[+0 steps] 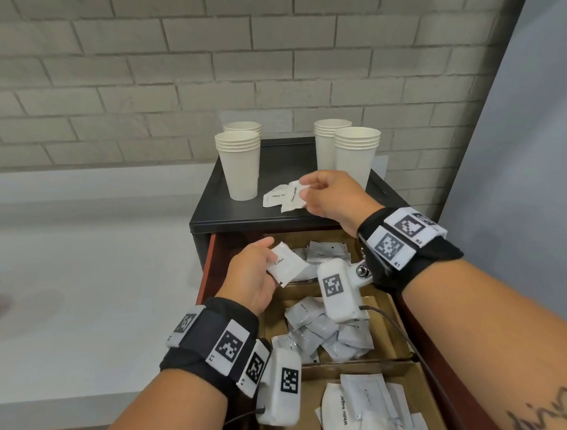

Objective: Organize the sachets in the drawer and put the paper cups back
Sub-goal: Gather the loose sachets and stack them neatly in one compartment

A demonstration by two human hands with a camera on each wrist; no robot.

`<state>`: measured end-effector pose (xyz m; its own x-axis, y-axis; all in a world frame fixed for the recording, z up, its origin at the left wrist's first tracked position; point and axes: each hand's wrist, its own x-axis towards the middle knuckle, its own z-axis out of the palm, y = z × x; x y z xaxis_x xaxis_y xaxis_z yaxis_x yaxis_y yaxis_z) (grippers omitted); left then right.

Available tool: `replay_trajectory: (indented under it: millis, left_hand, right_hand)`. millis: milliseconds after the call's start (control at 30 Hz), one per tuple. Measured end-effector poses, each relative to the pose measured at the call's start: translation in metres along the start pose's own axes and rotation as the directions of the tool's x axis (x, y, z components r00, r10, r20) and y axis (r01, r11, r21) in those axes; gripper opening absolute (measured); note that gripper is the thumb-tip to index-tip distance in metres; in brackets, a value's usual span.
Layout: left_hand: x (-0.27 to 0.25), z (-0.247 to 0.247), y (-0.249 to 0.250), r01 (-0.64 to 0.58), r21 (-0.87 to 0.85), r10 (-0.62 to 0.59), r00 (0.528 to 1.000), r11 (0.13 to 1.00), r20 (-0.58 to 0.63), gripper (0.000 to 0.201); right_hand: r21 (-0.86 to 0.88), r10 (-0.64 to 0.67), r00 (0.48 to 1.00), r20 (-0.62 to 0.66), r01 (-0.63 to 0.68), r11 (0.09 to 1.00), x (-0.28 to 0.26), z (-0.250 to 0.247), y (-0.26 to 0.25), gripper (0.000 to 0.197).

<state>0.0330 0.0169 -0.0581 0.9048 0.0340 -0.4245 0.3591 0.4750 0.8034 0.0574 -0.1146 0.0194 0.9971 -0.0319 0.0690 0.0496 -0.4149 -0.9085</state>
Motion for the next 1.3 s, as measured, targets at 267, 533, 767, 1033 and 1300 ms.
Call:
replay_trajectory:
  millis: [267, 533, 767, 1033, 1300]
  left_hand:
    - [-0.003, 0.002, -0.004, -0.029, 0.175, 0.031, 0.999, 0.984, -0.008, 0.045]
    - [0.001, -0.001, -0.005, -0.003, 0.39, 0.073, 0.983, 0.921, -0.166, 0.031]
    - [-0.005, 0.011, -0.01, 0.045, 0.322, -0.033, 0.999, 0.946, -0.041, 0.042]
    - [-0.028, 0.015, -0.012, -0.031, 0.414, 0.019, 0.999, 0.91, 0.034, 0.021]
    - [-0.069, 0.026, -0.042, -0.248, 0.956, -0.473, 0.869, -0.158, 0.147, 0.036]
  right_hand:
    - [-0.201, 0.013, 0.997, 0.077, 0.003, 0.98, -0.019, -0.018, 0.011, 0.028]
    - [-0.335, 0.021, 0.997, 0.076, 0.005, 0.942, -0.038, -0.072, 0.012, 0.015]
    - [-0.403, 0.088, 0.994, 0.065, -0.055, 0.914, -0.055, -0.112, 0.037, 0.013]
    - [-0.644, 0.181, 0.979, 0.098, -0.076, 0.761, -0.068, -0.104, 0.089, 0.046]
    - [-0.595, 0.104, 0.994, 0.042, -0.059, 0.801, -0.076, -0.084, 0.113, 0.014]
